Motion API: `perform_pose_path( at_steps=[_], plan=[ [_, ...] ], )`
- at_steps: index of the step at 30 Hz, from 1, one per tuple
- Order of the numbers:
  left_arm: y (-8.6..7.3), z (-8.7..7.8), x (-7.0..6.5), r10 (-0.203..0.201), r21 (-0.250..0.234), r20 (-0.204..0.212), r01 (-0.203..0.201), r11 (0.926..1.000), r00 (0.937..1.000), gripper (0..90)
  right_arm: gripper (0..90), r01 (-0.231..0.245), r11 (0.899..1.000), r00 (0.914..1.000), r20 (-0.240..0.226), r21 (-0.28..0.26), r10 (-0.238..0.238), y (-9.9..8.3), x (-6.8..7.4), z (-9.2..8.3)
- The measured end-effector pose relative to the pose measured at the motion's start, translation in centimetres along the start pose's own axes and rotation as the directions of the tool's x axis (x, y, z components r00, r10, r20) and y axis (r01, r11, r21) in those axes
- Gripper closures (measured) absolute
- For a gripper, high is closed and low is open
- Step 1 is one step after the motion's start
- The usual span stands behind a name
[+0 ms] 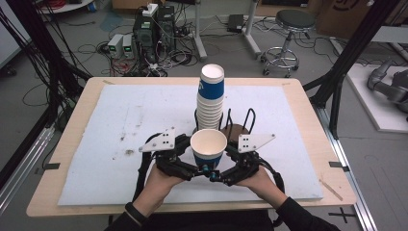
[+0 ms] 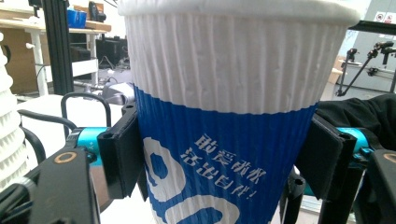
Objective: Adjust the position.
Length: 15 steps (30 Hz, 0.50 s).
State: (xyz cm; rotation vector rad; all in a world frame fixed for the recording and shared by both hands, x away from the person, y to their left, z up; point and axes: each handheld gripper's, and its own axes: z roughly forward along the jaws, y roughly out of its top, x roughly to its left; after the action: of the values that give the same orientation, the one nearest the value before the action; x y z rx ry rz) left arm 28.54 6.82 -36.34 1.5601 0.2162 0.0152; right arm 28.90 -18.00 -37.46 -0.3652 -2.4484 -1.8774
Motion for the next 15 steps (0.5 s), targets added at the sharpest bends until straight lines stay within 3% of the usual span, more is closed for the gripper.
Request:
perform_pose_path(
  at_steps=[3, 15],
  plan=[
    [-0.08, 0.04, 0.03, -0.002, -0.001, 0.0, 0.002, 1.0, 1.0, 25.7, 29.0, 0.009, 1.0, 0.9999, -0.011, -0.009, -0.009, -0.03, 0.04, 0.01],
    [0.21, 0.09, 0.05, -0.006, 0.03, 0.002, 0.006, 0.9995, 1.0, 19.3, 30.8, 0.052, 0.998, 0.9986, -0.012, 0.027, -0.051, -0.04, -0.06, -0.14]
  ],
)
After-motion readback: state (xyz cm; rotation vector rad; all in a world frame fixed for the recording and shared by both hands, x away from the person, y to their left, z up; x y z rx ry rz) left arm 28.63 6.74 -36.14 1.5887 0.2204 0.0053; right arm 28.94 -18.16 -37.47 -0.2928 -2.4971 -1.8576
